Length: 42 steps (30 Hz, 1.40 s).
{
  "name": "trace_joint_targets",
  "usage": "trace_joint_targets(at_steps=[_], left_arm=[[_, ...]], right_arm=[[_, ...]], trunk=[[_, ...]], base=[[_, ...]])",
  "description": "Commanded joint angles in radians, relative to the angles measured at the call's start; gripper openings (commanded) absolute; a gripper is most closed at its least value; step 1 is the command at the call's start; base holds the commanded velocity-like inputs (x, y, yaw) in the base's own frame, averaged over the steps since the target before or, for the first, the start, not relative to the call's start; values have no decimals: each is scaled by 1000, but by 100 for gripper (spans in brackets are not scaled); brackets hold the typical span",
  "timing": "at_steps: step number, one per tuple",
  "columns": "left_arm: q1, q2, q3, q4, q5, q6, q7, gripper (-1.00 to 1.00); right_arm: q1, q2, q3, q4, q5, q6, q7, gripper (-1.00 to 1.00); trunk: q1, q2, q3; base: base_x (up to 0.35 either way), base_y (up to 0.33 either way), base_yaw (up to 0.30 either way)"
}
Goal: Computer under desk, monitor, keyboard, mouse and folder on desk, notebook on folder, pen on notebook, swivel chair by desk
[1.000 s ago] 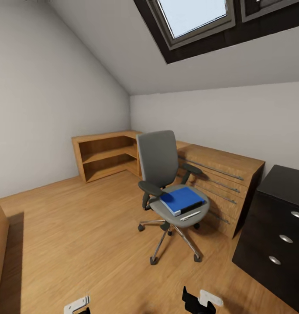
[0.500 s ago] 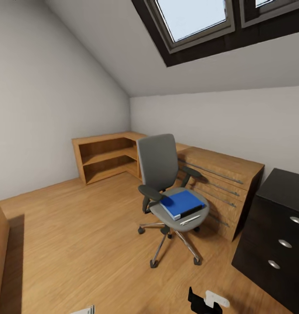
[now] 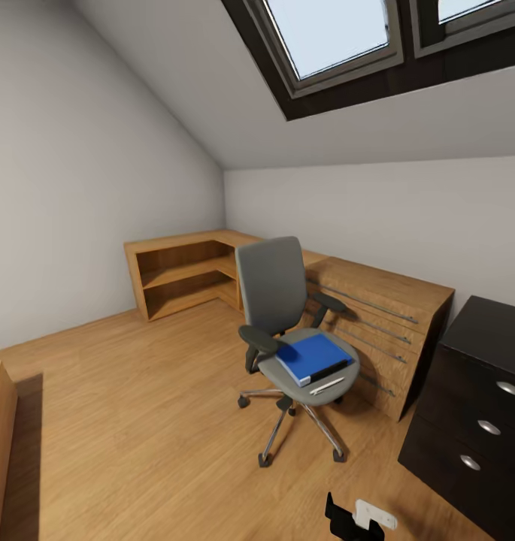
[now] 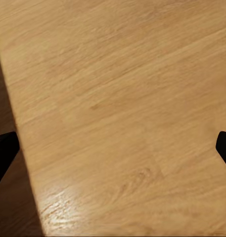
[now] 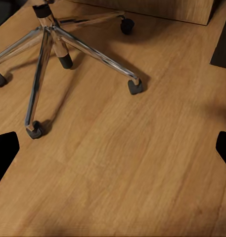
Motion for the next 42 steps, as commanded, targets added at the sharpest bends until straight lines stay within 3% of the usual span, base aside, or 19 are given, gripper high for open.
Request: trace_joint_targets(at_steps=[1,5,9,21,33,42], left_arm=[[-1,-1,4,2,-1,-4,-1,100],[-1,-1,4,7,-1,-4,-1,100],[-1,-1,5,9,-1,-4,-1,100],[-1,-1,5,10,-1,-4,-1,100],[-1,-1,4,16,-1,-3,-1,100],[-1,-1,1,67,-2,-1,-6,100]], right_arm=[[-1,1,-8,2,3,-17,0,100],[-1,4,-8,4,3,-90,-2,100],[-1,6,-8,5,3,-113,-2,100],[-1,7,-8,5,3,-122,-3,100],[-1,8,-8,6,3,-121,-2,100],[-1,9,-8,6,3,-120,-2,100]], trunk=[[-4,7,3],[-19,35,20],[-35,63,38],[-81,147,84],[-127,231,121],[-161,294,150]], base=[[0,0,0],[0,0,-20],[0,0,-120],[-80,9,-210],[-303,65,-17],[-52,10,-25]])
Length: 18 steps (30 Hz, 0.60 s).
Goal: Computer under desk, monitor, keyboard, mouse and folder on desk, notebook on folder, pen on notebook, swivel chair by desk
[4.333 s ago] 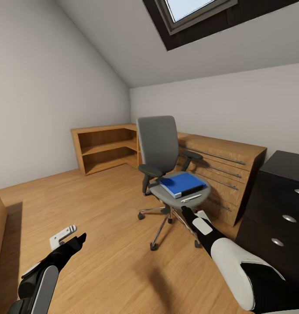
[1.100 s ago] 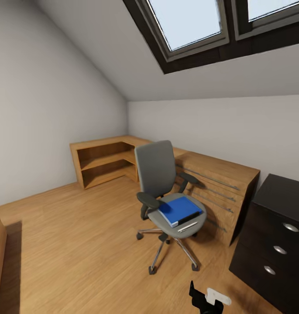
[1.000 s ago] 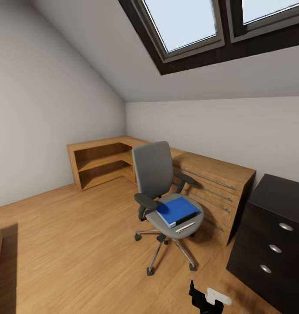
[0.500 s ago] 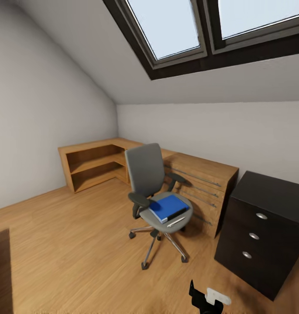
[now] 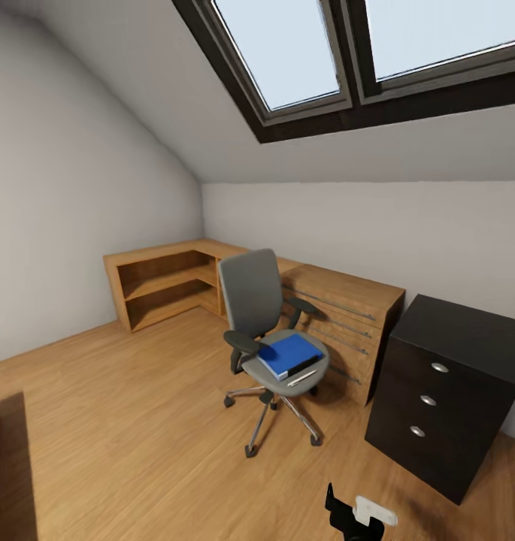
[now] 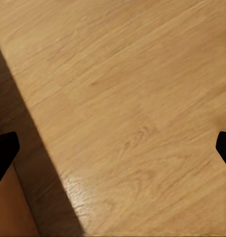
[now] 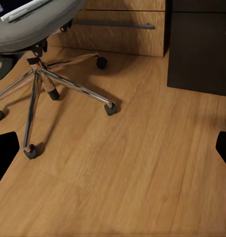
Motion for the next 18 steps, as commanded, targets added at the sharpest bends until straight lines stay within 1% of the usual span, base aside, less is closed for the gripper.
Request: trace_joint_targets(at_steps=[1,2,5,15,18], left_arm=[[-1,-1,5,6,-1,-4,-2,100],[-1,-1,5,17,-2,-3,-3,100],[-1,0,5,31,-3,-5,-4,100],[0,1,4,40,-4,-10,-5,100],[0,1,3,42,-4,-17,-5,100]], right_arm=[[-1,0,-8,2,4,-5,0,100],[-2,0,-8,2,4,-5,0,100],[-2,0,-8,2,4,-5,0,100],[-2,0,-8,2,4,-5,0,100],[-1,0,-8,2,4,-5,0,100]], trunk=[[-4,7,2],[-8,14,5],[-8,14,5],[-8,14,5],[-8,14,5]], base=[[-4,1,-155],[-2,0,-194],[-1,0,-221],[0,0,-255],[-109,0,-269]])
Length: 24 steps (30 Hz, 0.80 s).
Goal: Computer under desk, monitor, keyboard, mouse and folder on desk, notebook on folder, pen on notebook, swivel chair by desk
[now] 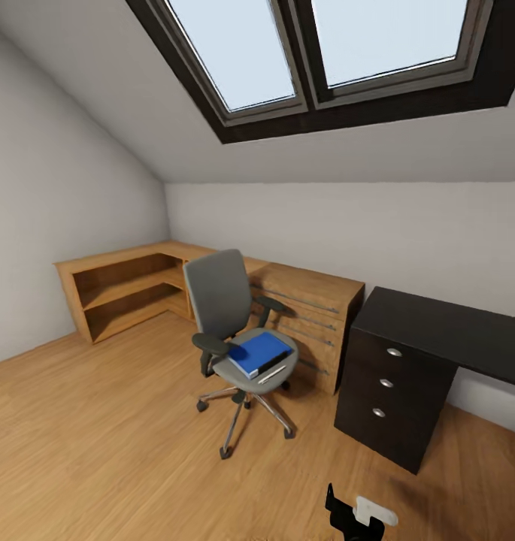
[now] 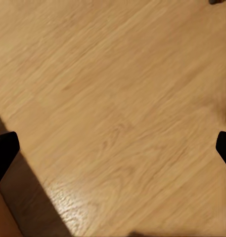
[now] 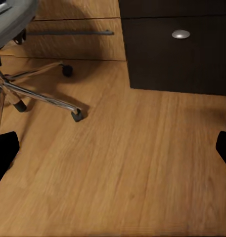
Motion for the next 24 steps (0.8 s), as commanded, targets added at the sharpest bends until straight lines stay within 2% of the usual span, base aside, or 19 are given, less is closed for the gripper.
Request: trace_joint_targets(at_steps=[1,9,17,24], left_arm=[[0,-1,6,0,-1,-6,-1,100],[-1,-2,6,1,-1,-14,-1,100],[0,-4,5,1,-3,-14,-1,100],[0,-2,6,1,-2,-15,-1,100]], right_arm=[[-1,0,-8,2,5,-4,0,100],[-2,1,-8,2,5,-4,0,100],[-2,4,-8,2,5,-4,0,100],[-1,5,-8,2,5,-4,0,100]], trunk=[[0,-1,-1],[0,-1,-4],[0,-1,-11],[0,-1,-17]], base=[[-212,0,-276],[-302,-13,-281],[-302,-135,-271],[-92,-32,-267]])
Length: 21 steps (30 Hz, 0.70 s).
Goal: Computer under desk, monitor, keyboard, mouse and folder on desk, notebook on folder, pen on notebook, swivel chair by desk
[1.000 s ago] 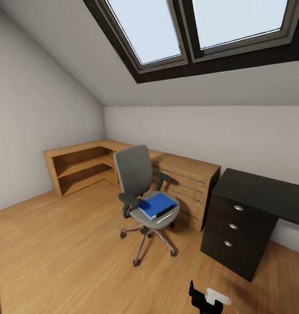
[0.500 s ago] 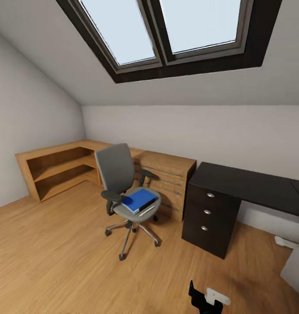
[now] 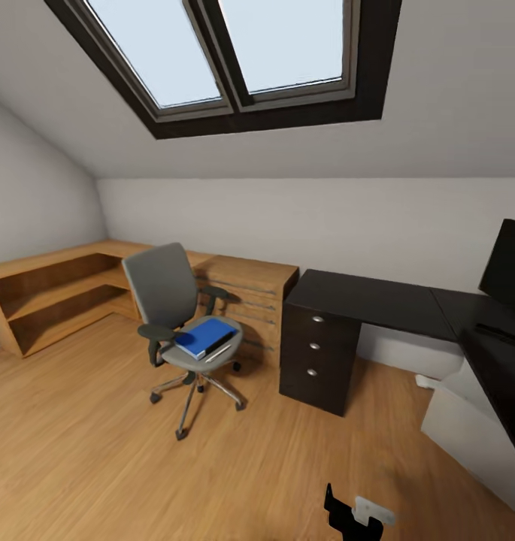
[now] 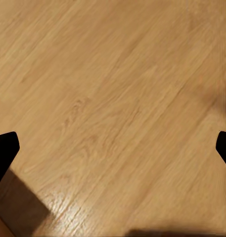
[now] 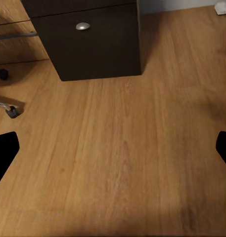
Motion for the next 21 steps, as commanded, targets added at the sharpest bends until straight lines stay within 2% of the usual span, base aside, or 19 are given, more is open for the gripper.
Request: trace_joint_targets(at_steps=[1,21], left_arm=[[-1,-1,6,0,-1,-4,-2,100],[0,1,6,0,-1,-3,-2,100]], right_arm=[[-1,0,-8,2,5,-4,0,100],[-1,5,-6,2,6,22,1,100]], trunk=[[0,-1,-2],[0,-1,-19]], base=[[-130,-5,-266],[-307,-1,-265]])
